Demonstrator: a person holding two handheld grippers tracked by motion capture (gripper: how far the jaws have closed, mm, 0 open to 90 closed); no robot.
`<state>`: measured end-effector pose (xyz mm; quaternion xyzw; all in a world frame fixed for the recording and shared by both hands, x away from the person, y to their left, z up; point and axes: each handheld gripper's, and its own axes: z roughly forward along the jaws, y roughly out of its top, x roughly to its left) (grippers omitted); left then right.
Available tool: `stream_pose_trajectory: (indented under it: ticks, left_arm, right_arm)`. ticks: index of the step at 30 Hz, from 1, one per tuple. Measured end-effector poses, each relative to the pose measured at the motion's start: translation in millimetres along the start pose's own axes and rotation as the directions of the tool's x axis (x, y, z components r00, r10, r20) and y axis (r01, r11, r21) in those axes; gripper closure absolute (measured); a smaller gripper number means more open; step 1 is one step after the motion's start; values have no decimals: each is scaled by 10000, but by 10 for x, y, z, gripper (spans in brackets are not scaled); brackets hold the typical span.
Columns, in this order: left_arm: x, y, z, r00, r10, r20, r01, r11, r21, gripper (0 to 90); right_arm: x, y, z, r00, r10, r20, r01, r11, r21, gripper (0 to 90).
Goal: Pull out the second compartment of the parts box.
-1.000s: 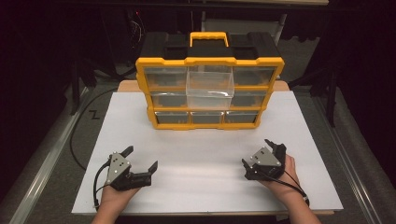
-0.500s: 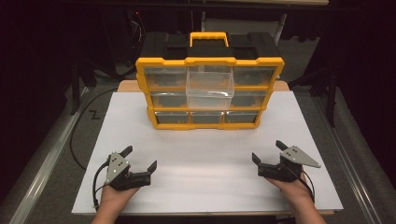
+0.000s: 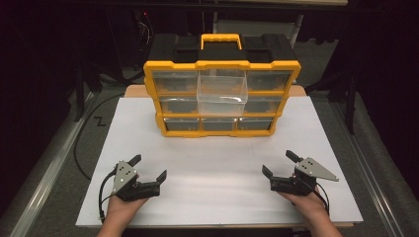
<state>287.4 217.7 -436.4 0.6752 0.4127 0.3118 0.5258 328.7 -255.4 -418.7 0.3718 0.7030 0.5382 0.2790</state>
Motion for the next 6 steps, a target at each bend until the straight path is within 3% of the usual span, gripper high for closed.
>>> stream_pose_trajectory:
  ticks: [6]
  left_arm:
    - [3,1,-3,10000,0,8,0,10000,-17,4]
  right_arm:
    - [-19,-1,-6,9998,-19,174,17,10000,95,17]
